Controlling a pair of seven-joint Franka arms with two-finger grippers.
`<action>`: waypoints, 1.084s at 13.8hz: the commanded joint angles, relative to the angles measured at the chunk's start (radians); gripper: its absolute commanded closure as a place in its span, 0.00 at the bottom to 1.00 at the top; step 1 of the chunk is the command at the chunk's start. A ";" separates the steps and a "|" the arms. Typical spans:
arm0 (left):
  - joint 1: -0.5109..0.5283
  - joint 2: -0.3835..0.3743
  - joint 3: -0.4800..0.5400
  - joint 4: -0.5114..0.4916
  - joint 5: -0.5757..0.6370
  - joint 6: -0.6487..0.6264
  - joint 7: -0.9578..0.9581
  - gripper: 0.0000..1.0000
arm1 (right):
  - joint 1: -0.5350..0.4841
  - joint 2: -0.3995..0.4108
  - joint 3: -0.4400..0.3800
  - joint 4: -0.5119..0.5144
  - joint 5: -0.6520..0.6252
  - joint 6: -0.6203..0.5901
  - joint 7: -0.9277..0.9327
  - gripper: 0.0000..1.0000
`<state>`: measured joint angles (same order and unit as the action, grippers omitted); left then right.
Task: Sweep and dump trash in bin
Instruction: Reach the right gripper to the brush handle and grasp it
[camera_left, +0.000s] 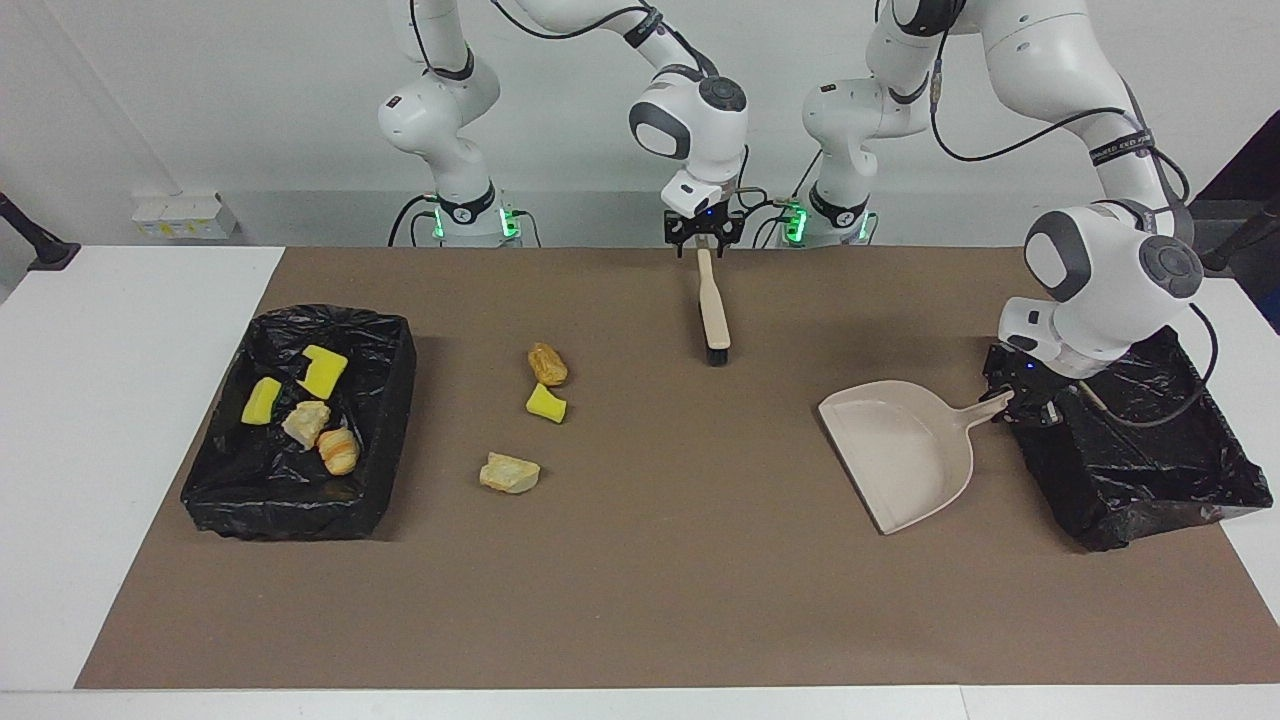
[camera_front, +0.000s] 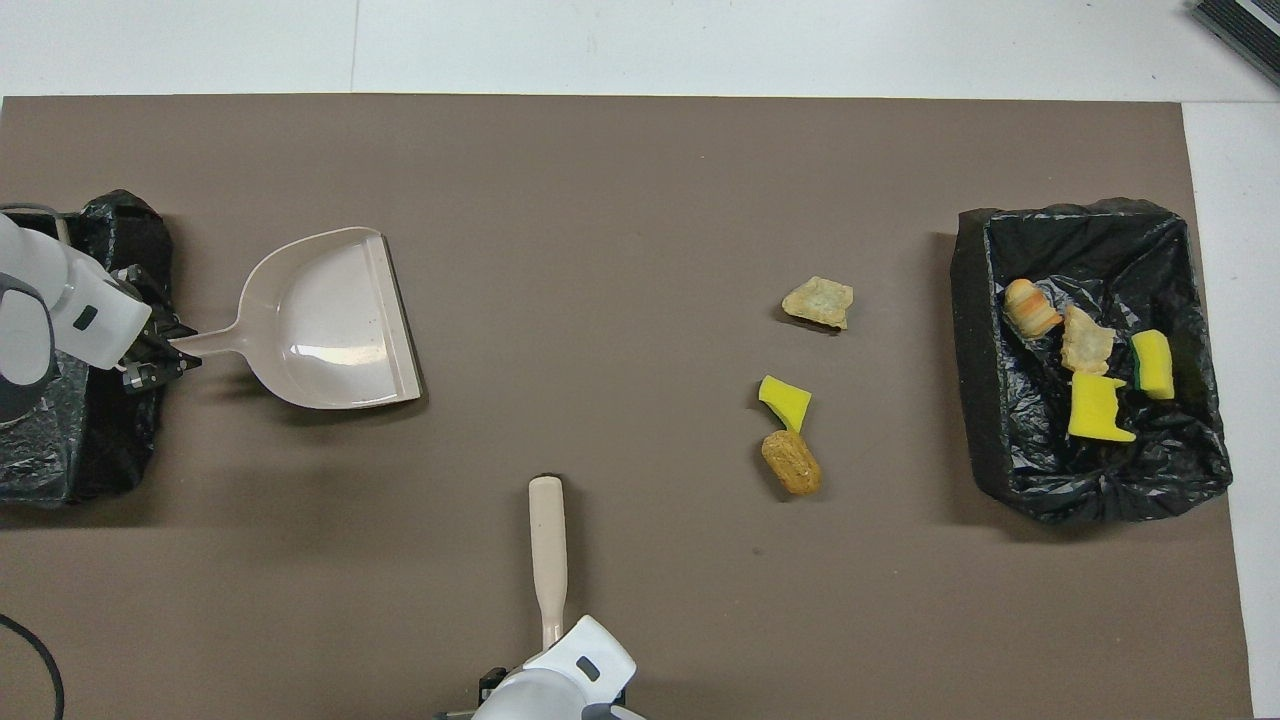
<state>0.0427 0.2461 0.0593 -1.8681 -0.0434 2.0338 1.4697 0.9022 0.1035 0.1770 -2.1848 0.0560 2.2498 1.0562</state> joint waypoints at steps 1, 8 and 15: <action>0.011 -0.031 -0.004 -0.026 0.005 -0.004 0.014 1.00 | 0.006 -0.024 -0.004 -0.032 0.015 0.036 0.004 0.32; 0.023 -0.031 -0.006 -0.016 -0.024 -0.014 0.011 1.00 | 0.004 -0.010 -0.004 0.005 0.015 0.018 0.007 1.00; -0.019 -0.019 -0.022 0.009 -0.072 0.005 -0.023 1.00 | -0.230 -0.171 -0.011 0.007 0.007 -0.140 -0.157 1.00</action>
<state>0.0497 0.2405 0.0401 -1.8625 -0.1009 2.0349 1.4662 0.7649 0.0160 0.1585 -2.1658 0.0544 2.1984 0.9874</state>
